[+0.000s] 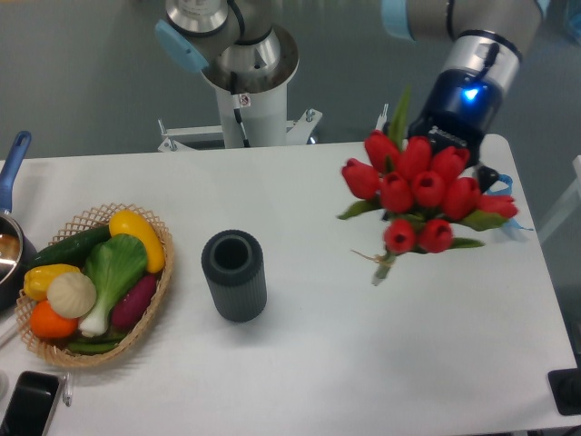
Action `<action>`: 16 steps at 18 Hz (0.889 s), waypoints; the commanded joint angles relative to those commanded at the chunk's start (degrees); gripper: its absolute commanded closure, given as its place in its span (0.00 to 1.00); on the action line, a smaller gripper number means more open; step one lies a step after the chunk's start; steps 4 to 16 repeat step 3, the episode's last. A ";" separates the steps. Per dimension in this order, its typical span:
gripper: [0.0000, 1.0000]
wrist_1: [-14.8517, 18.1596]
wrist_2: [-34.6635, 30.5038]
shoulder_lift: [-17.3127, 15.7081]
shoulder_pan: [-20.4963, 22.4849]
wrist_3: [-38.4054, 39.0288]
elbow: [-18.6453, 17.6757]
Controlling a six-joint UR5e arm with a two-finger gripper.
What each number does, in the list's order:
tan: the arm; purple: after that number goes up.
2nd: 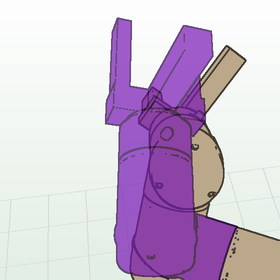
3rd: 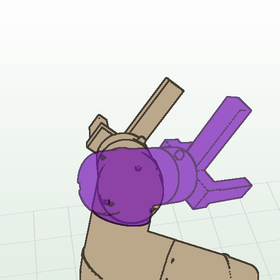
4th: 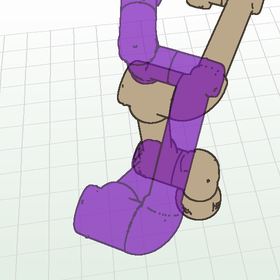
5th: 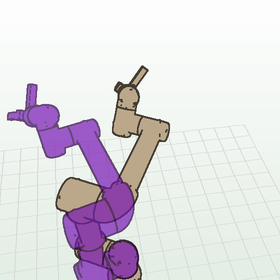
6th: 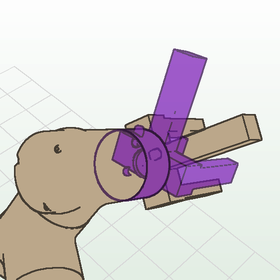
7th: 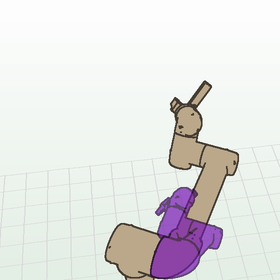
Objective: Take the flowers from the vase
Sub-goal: 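Carry the tulip bouquet away from the vase toward the blue ribbons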
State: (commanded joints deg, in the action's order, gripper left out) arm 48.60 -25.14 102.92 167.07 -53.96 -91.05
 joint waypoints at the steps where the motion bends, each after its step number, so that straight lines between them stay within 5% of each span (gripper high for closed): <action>1: 0.53 -0.09 -0.09 0.00 0.09 0.00 -0.17; 16: 0.53 -0.18 -0.17 0.00 0.79 -0.26 -0.53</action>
